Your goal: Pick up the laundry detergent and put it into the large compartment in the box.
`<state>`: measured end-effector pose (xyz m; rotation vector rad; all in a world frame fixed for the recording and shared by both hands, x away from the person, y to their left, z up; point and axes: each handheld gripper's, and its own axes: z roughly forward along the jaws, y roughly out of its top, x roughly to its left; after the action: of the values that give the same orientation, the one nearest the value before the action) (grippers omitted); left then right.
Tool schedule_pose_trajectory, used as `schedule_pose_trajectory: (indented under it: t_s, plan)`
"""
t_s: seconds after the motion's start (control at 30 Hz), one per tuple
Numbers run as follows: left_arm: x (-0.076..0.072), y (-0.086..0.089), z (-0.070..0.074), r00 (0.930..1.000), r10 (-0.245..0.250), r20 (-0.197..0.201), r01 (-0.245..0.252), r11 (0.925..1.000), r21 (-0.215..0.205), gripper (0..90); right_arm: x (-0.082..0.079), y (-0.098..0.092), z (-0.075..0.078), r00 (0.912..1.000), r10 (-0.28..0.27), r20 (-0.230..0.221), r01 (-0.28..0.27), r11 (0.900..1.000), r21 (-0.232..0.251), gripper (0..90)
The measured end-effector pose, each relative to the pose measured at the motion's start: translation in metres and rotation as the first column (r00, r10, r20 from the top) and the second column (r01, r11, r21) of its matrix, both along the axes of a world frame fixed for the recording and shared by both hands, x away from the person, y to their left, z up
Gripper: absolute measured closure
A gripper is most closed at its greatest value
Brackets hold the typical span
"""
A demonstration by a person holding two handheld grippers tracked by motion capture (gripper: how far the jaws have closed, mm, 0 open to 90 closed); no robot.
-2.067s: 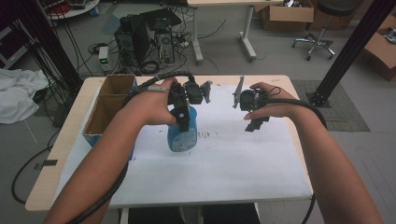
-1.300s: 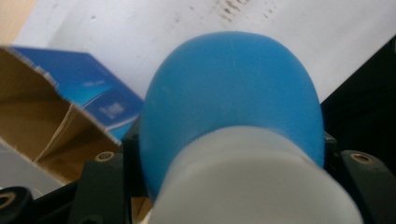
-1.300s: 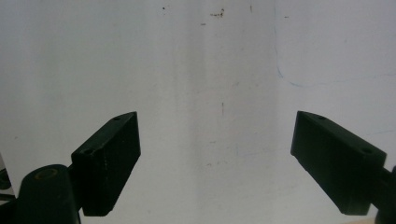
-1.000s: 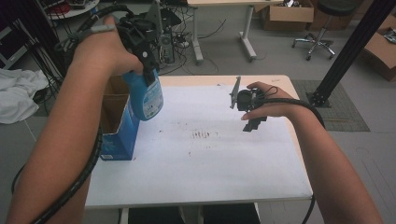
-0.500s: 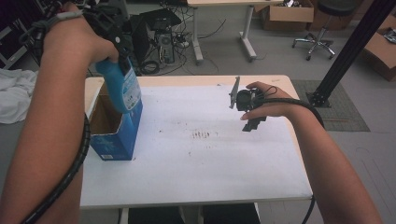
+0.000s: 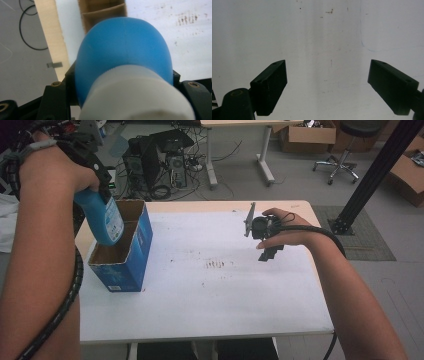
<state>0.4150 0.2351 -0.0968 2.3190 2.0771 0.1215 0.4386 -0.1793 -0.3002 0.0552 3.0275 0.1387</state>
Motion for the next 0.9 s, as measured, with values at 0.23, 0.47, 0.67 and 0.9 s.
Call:
schedule_pose_trajectory:
  t_s: [0.23,0.47,0.67,0.9]
  plan:
    - [0.005,0.006,-0.019,0.9999,-0.003,-0.014,0.003,1.0000,0.009,39.1,0.000,0.001,0.000,1.0000,-0.002,-0.003,0.002,1.000,-0.004,15.9]
    - [0.009,0.008,-0.034,0.9998,-0.016,-0.014,0.016,0.9998,-0.008,39.1,-0.001,0.000,0.000,1.0000,-0.005,-0.005,0.005,1.000,-0.006,15.9]
    - [0.012,0.008,-0.051,0.9991,-0.020,-0.039,0.019,0.9998,-0.009,39.1,-0.001,0.001,0.000,1.0000,-0.005,-0.005,0.005,1.000,-0.006,15.9]
    - [0.013,0.007,-0.074,0.9978,-0.034,-0.057,0.032,0.9992,-0.025,39.1,-0.002,0.002,-0.001,1.0000,-0.003,-0.004,0.003,1.000,-0.009,16.0]
